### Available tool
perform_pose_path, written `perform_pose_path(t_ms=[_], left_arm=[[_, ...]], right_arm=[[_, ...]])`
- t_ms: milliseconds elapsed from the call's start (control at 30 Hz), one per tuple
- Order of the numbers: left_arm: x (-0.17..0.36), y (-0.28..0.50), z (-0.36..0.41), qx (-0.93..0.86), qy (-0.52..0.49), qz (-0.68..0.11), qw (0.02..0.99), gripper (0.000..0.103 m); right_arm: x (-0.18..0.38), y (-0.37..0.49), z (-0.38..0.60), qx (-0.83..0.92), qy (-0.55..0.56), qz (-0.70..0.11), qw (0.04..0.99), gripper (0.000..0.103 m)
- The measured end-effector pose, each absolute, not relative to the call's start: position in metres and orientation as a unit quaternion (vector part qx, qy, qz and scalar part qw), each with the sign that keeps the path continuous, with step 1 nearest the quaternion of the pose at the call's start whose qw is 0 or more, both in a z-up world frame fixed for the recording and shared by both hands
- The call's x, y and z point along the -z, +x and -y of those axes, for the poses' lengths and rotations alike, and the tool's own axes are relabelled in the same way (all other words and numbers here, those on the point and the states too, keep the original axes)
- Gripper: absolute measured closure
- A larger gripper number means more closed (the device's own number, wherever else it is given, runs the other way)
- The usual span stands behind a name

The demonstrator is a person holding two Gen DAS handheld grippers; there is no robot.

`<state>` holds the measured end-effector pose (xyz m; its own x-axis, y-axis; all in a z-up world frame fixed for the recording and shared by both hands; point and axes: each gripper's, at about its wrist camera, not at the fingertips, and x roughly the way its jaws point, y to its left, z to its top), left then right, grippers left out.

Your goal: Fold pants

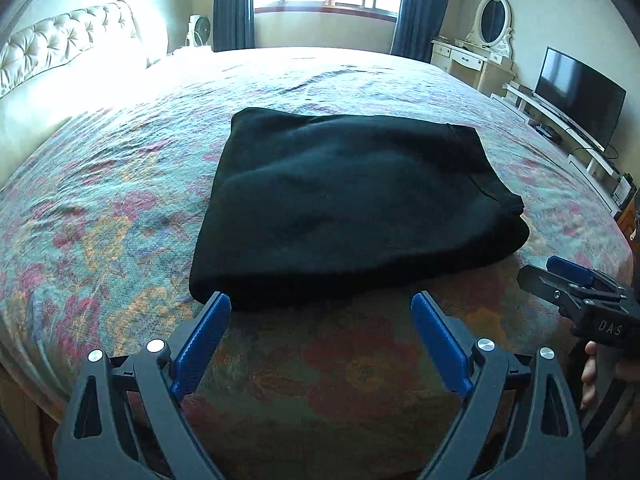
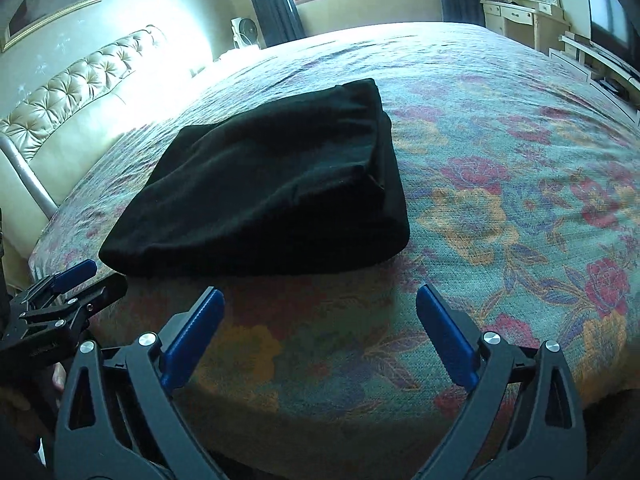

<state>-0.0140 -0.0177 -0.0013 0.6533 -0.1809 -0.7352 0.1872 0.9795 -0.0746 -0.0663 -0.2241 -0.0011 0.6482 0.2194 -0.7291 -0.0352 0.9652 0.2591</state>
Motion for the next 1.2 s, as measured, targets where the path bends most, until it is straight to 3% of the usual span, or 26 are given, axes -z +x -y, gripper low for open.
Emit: perform_pose_path(t_ms=[567, 967, 1200], left_arm=[[-0.012, -0.045, 0.036, 0.068, 0.021, -0.367, 0.928, 0.012], [-0.018, -0.049, 0.018, 0.069, -0.048, -0.361, 0.929, 0.012], [-0.02, -0.051, 0.023, 0.05, -0.007, -0.346, 0.937, 0.012]], right_arm=[[0.003, -0.074, 0.208, -0.09, 0.1, -0.418, 0.898, 0.004], [0.002, -0.077, 0.204, -0.098, 0.099, -0.421, 0.896, 0.004], [0.001, -0.079, 0.204, -0.101, 0.101, -0.422, 0.895, 0.004]])
